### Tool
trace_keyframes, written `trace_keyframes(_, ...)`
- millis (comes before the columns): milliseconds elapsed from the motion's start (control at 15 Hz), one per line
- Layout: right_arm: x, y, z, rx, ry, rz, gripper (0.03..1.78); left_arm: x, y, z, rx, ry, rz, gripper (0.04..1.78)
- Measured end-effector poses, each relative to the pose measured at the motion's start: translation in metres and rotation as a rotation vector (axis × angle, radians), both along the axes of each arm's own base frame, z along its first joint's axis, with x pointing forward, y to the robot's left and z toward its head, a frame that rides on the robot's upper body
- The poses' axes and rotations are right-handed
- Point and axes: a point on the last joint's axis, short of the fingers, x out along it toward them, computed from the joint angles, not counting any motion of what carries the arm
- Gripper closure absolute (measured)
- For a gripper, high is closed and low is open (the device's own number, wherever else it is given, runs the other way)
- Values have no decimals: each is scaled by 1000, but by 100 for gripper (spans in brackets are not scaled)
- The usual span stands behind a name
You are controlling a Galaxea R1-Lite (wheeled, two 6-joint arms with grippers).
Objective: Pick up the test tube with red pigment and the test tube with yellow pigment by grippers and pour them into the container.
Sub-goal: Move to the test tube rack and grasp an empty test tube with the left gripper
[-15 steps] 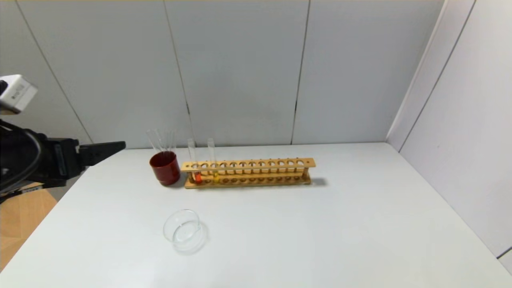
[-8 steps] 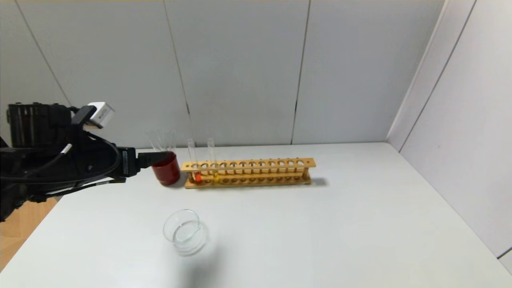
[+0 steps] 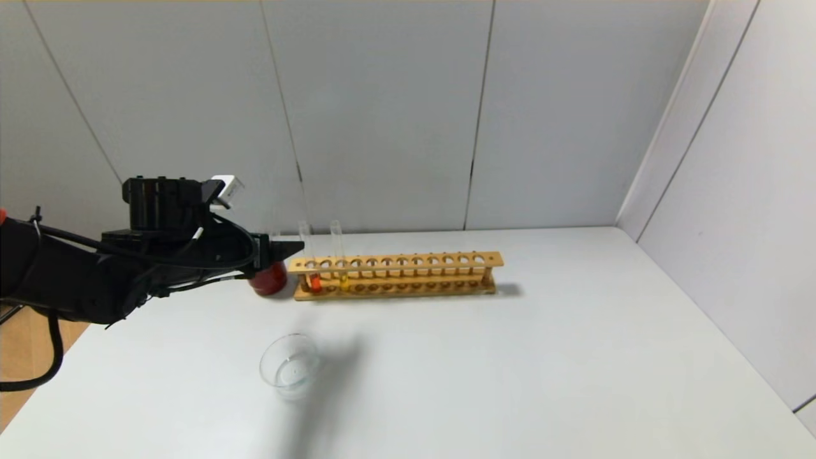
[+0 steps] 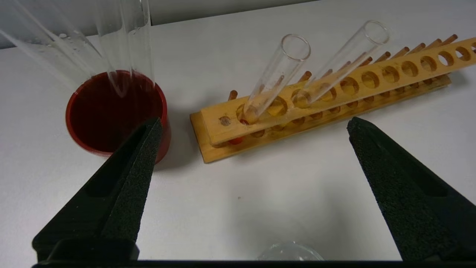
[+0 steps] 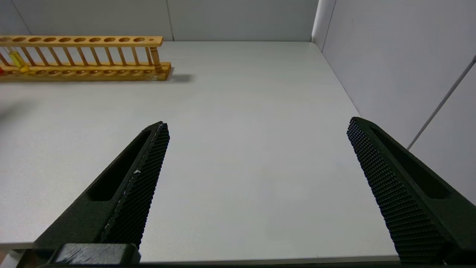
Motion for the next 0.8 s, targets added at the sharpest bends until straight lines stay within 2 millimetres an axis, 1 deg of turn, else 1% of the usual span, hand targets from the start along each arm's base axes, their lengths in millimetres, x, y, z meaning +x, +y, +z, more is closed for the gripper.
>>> trace_keyframes(200, 0, 0, 0, 0, 0, 0, 6, 15, -3, -9, 2, 13, -5, 7)
trace_keyframes(400, 0, 0, 0, 0, 0, 0, 6, 26, -5, -17, 5, 22, -8, 7)
trace_keyframes(800, 0, 0, 0, 0, 0, 0, 6, 42, -9, -22, 6, 15, -13, 7)
